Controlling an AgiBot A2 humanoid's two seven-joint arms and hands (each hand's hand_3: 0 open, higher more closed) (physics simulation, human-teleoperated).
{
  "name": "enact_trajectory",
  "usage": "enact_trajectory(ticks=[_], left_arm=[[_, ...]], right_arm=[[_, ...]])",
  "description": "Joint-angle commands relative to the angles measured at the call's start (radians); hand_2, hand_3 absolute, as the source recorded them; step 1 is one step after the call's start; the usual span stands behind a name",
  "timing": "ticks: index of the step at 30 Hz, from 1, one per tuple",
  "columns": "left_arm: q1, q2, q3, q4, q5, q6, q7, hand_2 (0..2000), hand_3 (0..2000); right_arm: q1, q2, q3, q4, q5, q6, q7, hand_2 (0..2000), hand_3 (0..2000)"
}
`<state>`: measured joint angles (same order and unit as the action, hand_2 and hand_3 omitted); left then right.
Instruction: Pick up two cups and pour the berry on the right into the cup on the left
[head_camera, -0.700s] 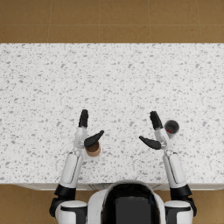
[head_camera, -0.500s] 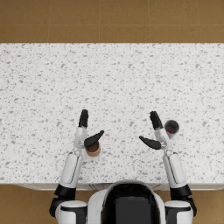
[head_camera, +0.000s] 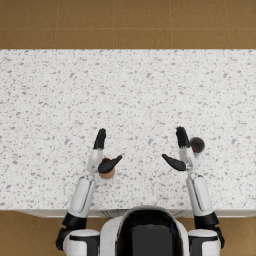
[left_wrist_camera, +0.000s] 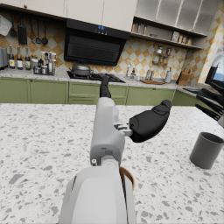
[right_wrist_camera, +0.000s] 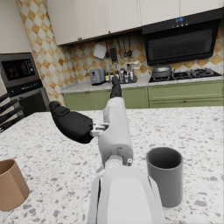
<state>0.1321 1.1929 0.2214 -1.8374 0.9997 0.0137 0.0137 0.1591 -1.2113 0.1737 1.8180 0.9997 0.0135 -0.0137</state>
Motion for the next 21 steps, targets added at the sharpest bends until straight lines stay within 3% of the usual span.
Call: enact_trajectory(ticks=[1, 2, 3, 8, 17, 21], left_arm=[[-0.054, -0.026, -0.049, -0.053, 0.031, -0.004, -0.004, 0, 0], [-0.067, -0.029, -0.058, -0.058, 0.062, -0.007, -0.007, 0, 0], [-0.130, -0.054, -0.083, -0.064, 0.093, -0.009, -0.009, 0, 0], [-0.215, -0.071, -0.126, -0.074, 0.158, -0.013, -0.013, 0, 0], [-0.331, -0.093, -0.148, -0.045, 0.172, -0.014, -0.014, 0, 0], [-0.356, -0.092, -0.147, -0.013, 0.173, -0.014, -0.014, 0, 0]], right_arm=[[-0.037, 0.010, -0.092, 0.036, 0.031, -0.004, 0.004, 0, 0], [-0.050, 0.010, -0.118, 0.050, 0.062, -0.007, 0.007, 0, 0], [-0.077, 0.001, -0.215, 0.041, 0.093, -0.009, 0.009, 0, 0], [-0.087, -0.010, -0.294, 0.017, 0.206, -0.013, 0.013, 0, 0], [-0.132, -0.032, -0.339, -0.077, 0.234, -0.013, 0.014, 0, 0], [-0.139, -0.040, -0.338, -0.119, 0.316, -0.014, 0.014, 0, 0]])
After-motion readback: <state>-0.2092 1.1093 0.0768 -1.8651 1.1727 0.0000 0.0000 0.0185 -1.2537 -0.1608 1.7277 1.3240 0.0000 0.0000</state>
